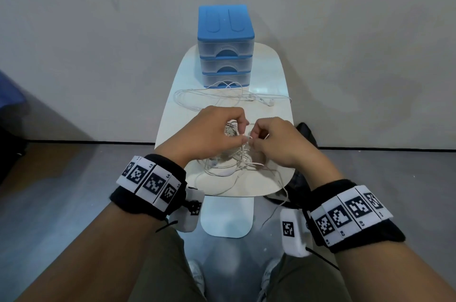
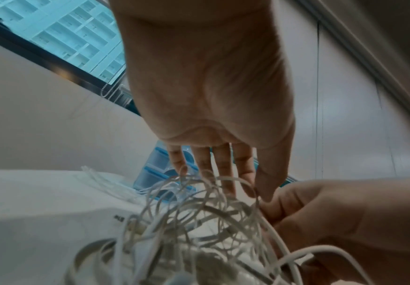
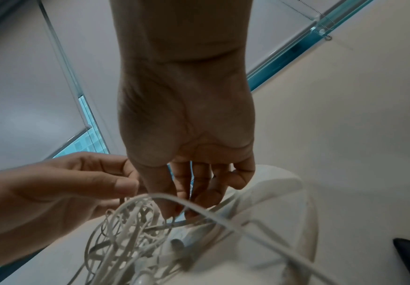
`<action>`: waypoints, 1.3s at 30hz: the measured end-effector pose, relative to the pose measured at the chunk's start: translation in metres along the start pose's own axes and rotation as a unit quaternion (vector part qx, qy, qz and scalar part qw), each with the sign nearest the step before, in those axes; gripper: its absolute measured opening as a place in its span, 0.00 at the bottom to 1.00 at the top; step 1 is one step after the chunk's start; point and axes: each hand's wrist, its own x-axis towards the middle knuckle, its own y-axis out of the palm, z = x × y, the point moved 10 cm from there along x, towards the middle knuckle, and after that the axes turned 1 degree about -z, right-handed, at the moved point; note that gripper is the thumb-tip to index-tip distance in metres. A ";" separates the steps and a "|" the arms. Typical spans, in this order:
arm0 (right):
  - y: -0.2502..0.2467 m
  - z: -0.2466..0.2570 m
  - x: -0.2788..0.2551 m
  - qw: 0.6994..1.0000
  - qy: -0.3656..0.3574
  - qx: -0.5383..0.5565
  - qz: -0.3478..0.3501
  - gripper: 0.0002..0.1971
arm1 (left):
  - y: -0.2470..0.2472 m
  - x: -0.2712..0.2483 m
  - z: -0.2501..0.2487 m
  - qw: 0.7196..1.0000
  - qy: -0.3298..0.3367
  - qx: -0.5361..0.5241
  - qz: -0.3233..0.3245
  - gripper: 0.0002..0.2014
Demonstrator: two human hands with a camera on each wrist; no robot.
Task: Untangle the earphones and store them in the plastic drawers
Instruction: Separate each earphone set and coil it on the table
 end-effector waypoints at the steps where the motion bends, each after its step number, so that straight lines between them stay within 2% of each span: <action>1: -0.004 0.002 -0.001 1.000 -0.007 0.012 -0.010 0.03 | 0.002 -0.001 0.001 1.000 -0.002 -0.017 0.003 0.11; 5: -0.014 0.011 -0.004 0.997 -0.030 0.072 -0.027 0.06 | 0.008 -0.002 0.006 0.999 -0.024 -0.045 0.014 0.17; 10: -0.029 0.031 -0.010 0.987 -0.086 0.109 -0.076 0.06 | 0.012 0.001 0.008 0.997 -0.049 -0.053 0.037 0.06; 13: -0.044 0.052 -0.016 0.974 -0.153 0.063 -0.153 0.05 | 0.011 0.002 0.011 0.995 -0.063 -0.076 0.024 0.15; 17: -0.063 0.074 -0.026 0.932 -0.229 -0.037 -0.277 0.07 | 0.012 0.000 0.018 0.993 -0.089 -0.076 0.031 0.16; 20: -0.079 0.079 -0.037 0.891 -0.274 -0.028 -0.361 0.05 | 0.019 -0.004 0.027 0.990 -0.110 -0.050 0.069 0.15; 21: -0.083 0.079 -0.040 0.883 -0.282 -0.016 -0.376 0.04 | 0.018 -0.005 0.027 0.991 -0.109 -0.046 0.064 0.13; 25: -0.080 0.086 -0.041 0.881 -0.307 0.009 -0.360 0.02 | 0.005 0.001 0.014 0.994 -0.091 -0.054 -0.014 0.14; 28: -0.075 0.105 -0.047 0.865 -0.346 0.002 -0.363 0.04 | 0.009 0.004 0.005 0.991 -0.089 -0.095 0.003 0.08; 30: -0.072 0.115 -0.054 0.854 -0.371 0.006 -0.365 0.05 | 0.019 0.003 0.010 0.987 -0.097 -0.124 0.036 0.13; 32: -0.073 0.113 -0.051 0.864 -0.350 0.039 -0.359 0.08 | 0.023 0.004 0.013 0.986 -0.088 -0.135 0.042 0.18; 34: -0.070 0.086 -0.031 0.910 -0.241 0.101 -0.322 0.18 | 0.018 0.006 0.014 0.986 -0.090 -0.141 0.012 0.19; 36: -0.048 0.053 -0.003 0.962 -0.121 0.100 -0.225 0.21 | 0.006 0.009 0.012 0.986 -0.090 -0.135 -0.028 0.16; 38: -0.026 0.043 0.012 0.983 -0.100 0.049 -0.143 0.15 | -0.002 0.012 0.006 0.990 -0.077 -0.107 -0.045 0.14; 39: -0.022 0.044 0.014 0.985 -0.111 0.028 -0.130 0.17 | -0.003 0.014 0.006 0.992 -0.072 -0.094 -0.045 0.14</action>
